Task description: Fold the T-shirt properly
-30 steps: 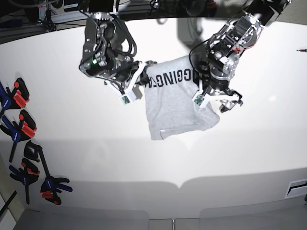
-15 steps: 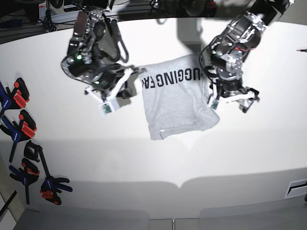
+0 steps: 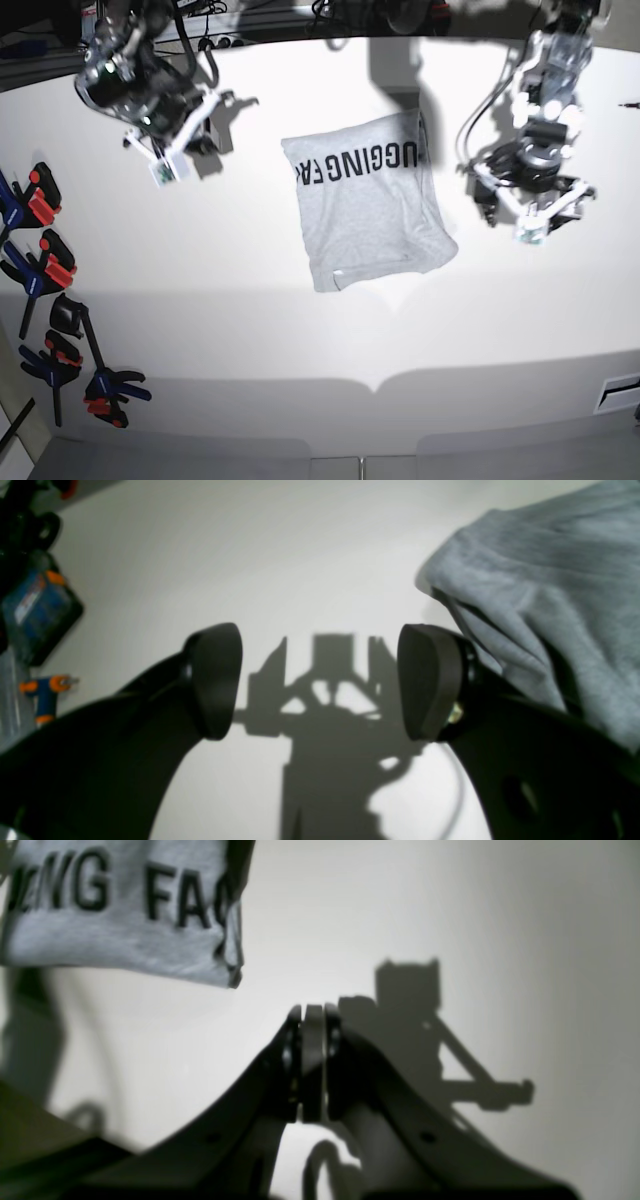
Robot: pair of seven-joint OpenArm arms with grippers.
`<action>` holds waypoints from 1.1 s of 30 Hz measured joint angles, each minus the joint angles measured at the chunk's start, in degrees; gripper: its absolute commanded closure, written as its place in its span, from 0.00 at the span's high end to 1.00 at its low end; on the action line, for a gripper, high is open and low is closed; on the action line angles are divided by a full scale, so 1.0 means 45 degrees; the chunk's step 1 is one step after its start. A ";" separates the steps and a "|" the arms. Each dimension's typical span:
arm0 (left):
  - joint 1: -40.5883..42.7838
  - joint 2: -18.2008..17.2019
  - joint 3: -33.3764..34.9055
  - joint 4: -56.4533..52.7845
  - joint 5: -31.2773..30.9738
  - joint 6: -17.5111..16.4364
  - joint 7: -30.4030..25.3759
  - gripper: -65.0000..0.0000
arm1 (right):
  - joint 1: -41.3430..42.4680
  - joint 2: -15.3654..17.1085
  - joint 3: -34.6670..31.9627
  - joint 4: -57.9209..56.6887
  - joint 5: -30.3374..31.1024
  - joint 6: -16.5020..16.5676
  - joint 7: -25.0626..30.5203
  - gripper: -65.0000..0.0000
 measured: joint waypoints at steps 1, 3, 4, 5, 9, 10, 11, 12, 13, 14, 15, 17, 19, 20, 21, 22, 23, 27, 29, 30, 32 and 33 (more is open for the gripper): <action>0.0432 -0.0015 -0.0495 0.0432 -0.0427 -0.0359 -0.0024 0.68 | -0.0282 -0.0005 0.0321 0.0248 0.0398 0.0087 -0.0253 0.00; 0.1477 -0.0010 -0.1394 0.1234 -0.1224 -0.0971 -0.0024 0.68 | -0.0874 -0.0010 0.1073 0.0758 0.1161 0.0097 -0.0631 0.00; 0.2064 -0.0015 -0.1826 0.1622 -0.1520 -0.1234 0.0044 0.68 | -0.1190 -0.0005 0.1467 0.1039 0.1622 0.0097 -0.0826 0.00; 0.2657 -0.0005 -0.2263 0.1991 -0.1734 -0.1491 0.0039 0.68 | -0.1564 0.0015 0.1889 0.1341 0.2055 0.0092 -0.1020 0.00; 0.4731 -0.0005 -0.3905 0.3084 -0.2025 -0.1768 -0.0039 0.68 | -0.3225 0.0019 0.3614 0.2302 0.3619 0.0097 -0.1443 0.00; 0.5241 -0.0005 -0.4308 0.3177 -0.1982 -0.1783 -0.0058 0.68 | -0.3716 0.0015 0.4051 0.2472 0.3963 0.0097 -0.1651 0.00; 0.5731 -0.0010 -0.4673 0.3181 -0.1923 -0.1807 -0.0039 0.68 | -0.4192 0.0005 0.4435 0.2579 0.4133 0.0102 -0.1705 0.00; 0.6193 -0.0005 -0.5003 0.3177 -0.1880 -0.1812 0.0058 0.68 | -0.4634 -0.0019 0.4779 0.2623 0.4347 0.0102 -0.1719 0.00; 0.6640 0.0000 -0.5275 0.3167 -0.1880 -0.1846 0.0044 0.68 | -0.4993 -0.0044 0.5119 0.2628 0.4459 0.0102 -0.1797 0.00; 0.7077 -0.0010 -0.5498 0.3167 -0.1923 -0.1889 -0.0005 0.68 | -0.5289 -0.0049 0.5445 0.2628 0.4483 0.0102 -0.1831 0.00; 0.7461 -0.0005 -0.5673 0.3172 -0.1928 -0.1889 -0.0029 0.68 | -0.5552 -0.0034 0.5702 0.2628 0.4488 0.0102 -0.1826 0.00; 0.8233 -0.0005 -0.5863 0.3172 -0.1928 -0.1899 -0.0049 0.68 | -0.5974 0.0005 0.6057 0.2633 0.4639 0.0102 -0.1870 0.00; 0.9015 0.0000 -0.5872 0.3172 -0.1870 -0.1899 -0.0029 0.68 | -0.6426 0.0019 0.6246 0.2652 0.4673 0.0102 -0.2288 0.00; 0.9355 0.0000 -0.5867 0.3172 -0.1851 -0.1909 -0.0019 0.68 | -0.6732 0.0010 0.6241 0.2652 0.4634 0.0102 -0.2628 0.00; 0.9714 0.0005 -0.5863 0.3172 -0.1787 -0.1914 -0.0049 0.68 | -0.7082 0.0000 0.6232 0.2647 0.4639 0.0102 -0.2618 0.00; 1.0059 0.0049 -0.5863 0.3172 -0.1700 -0.1933 -0.0078 0.68 | -0.7456 0.0000 0.6232 0.2647 0.4687 0.0102 -0.2589 0.00; 1.0414 0.0155 -0.5863 0.3172 -0.1525 -0.1919 -0.0097 0.68 | -0.7810 0.0000 0.6237 0.2647 0.4677 0.0102 -0.2584 0.00; 1.1992 0.0505 -0.5863 0.3172 -0.1511 -0.1948 -0.0039 0.68 | -0.8937 0.0039 0.6232 0.2652 0.4677 0.0102 -0.2516 0.00; 1.2619 0.0602 -0.5863 0.2934 -0.1481 -0.2040 -0.0879 0.68 | -0.9301 0.0029 0.6169 0.2647 0.4687 0.0102 -0.2599 0.00; 1.2837 0.0602 -0.5863 0.2608 -0.1472 -0.2317 -0.1336 0.68 | -0.9364 0.0000 0.6105 0.2589 0.4954 0.0102 -0.2599 0.00; 1.2968 0.0593 -0.5707 0.1413 -0.1695 -0.3104 -0.2108 0.68 | -0.9326 0.0039 0.5639 0.2142 0.5693 0.0102 -0.2531 0.00; 1.2930 0.0593 -0.5513 0.0568 -0.1763 -0.3740 -0.2497 0.68 | -0.9296 0.0039 0.5299 0.1792 0.5727 0.0102 -0.2283 0.00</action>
